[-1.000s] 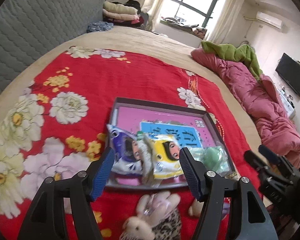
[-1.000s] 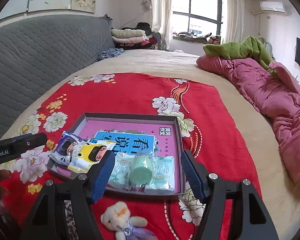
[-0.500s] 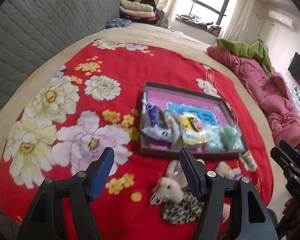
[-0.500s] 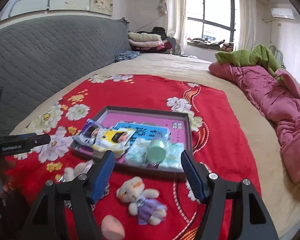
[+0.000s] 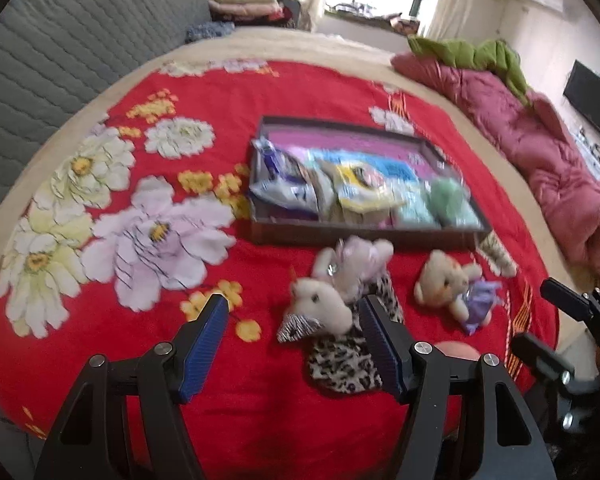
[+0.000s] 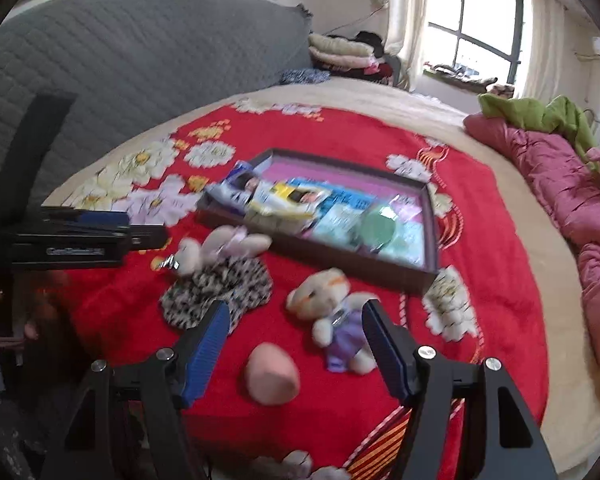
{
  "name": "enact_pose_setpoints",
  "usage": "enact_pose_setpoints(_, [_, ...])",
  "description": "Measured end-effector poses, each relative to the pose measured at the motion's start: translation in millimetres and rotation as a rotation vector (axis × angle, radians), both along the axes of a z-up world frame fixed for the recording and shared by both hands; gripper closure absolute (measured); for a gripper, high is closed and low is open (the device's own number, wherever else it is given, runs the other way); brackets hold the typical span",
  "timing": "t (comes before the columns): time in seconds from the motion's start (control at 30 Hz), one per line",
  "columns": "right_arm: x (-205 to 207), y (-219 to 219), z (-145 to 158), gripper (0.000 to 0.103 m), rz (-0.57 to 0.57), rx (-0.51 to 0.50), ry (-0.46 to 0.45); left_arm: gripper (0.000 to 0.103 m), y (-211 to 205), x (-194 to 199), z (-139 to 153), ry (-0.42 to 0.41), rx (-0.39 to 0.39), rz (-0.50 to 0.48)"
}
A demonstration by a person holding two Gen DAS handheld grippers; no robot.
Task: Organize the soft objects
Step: 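Grasp the white plush bunny with left gripper while right grasps pink makeup sponge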
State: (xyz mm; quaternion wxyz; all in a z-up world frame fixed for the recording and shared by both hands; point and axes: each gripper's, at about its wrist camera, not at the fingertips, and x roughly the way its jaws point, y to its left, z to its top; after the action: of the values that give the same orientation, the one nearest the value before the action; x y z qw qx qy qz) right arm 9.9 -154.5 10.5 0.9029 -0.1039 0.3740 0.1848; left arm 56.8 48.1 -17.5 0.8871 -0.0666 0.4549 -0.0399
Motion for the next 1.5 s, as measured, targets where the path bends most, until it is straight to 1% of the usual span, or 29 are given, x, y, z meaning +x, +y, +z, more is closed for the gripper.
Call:
enact_pose_setpoints(0.13, [-1,6,-11,0.035,0.021,0.000,0.034,0.033,-7,2,-11,0.015,-0.011,-0.010])
enact_pose_setpoints(0.3, [0,10,-21,0.035,0.030,-0.014,0.057,0.033,2,9,-19,0.041,-0.032,0.045])
enact_pose_setpoints(0.5, [3,15,-33,0.035,0.043,-0.021,0.085,0.034,2,20,-30,0.060,-0.065,0.040])
enact_pose_setpoints(0.63, [7,18,-48,0.035,0.050,-0.040,0.130,0.034,2,26,-37,0.072,-0.093,0.034])
enact_pose_setpoints(0.77, [10,20,-59,0.035,0.046,-0.048,0.154,0.034,4,33,-44,0.081,-0.115,0.043])
enact_pose_setpoints(0.87, [13,22,-65,0.035,0.048,-0.047,0.161,0.038,5,38,-51,0.096,-0.141,0.030])
enact_pose_setpoints(0.93, [14,23,-68,0.035,0.052,-0.048,0.161,0.045,4,39,-55,0.108,-0.171,0.016])
enact_pose_setpoints(0.97, [15,24,-70,0.035,0.053,-0.051,0.165,0.046,3,40,-57,0.113,-0.178,0.009])
enact_pose_setpoints(1.0, [16,24,-71,0.035,0.058,-0.050,0.171,0.049,1,40,-58,0.119,-0.183,0.001])
enact_pose_setpoints(1.03, [16,24,-72,0.035,0.062,-0.046,0.174,0.055,0,41,-59,0.119,-0.190,-0.006])
enact_pose_setpoints(1.07, [17,24,-75,0.036,0.061,-0.041,0.183,0.057,-1,41,-60,0.120,-0.197,-0.012])
enact_pose_setpoints(1.13, [20,25,-78,0.043,0.057,-0.038,0.193,0.058,-3,42,-60,0.115,-0.210,-0.019])
enact_pose_setpoints(1.2, [22,24,-80,0.053,0.049,-0.032,0.202,0.059,-3,43,-61,0.112,-0.221,-0.025])
enact_pose_setpoints(1.23, [23,23,-81,0.054,0.048,-0.028,0.205,0.060,-1,44,-63,0.111,-0.238,-0.028])
enact_pose_setpoints(1.33, [26,21,-81,0.063,0.042,-0.013,0.213,0.062,6,42,-64,0.096,-0.286,-0.020])
enact_pose_setpoints(1.37, [26,21,-81,0.065,0.039,-0.011,0.208,0.062,8,40,-63,0.085,-0.295,-0.018])
enact_pose_setpoints(1.5, [25,18,-77,0.065,0.037,0.006,0.200,0.064,12,36,-52,0.034,-0.307,-0.018])
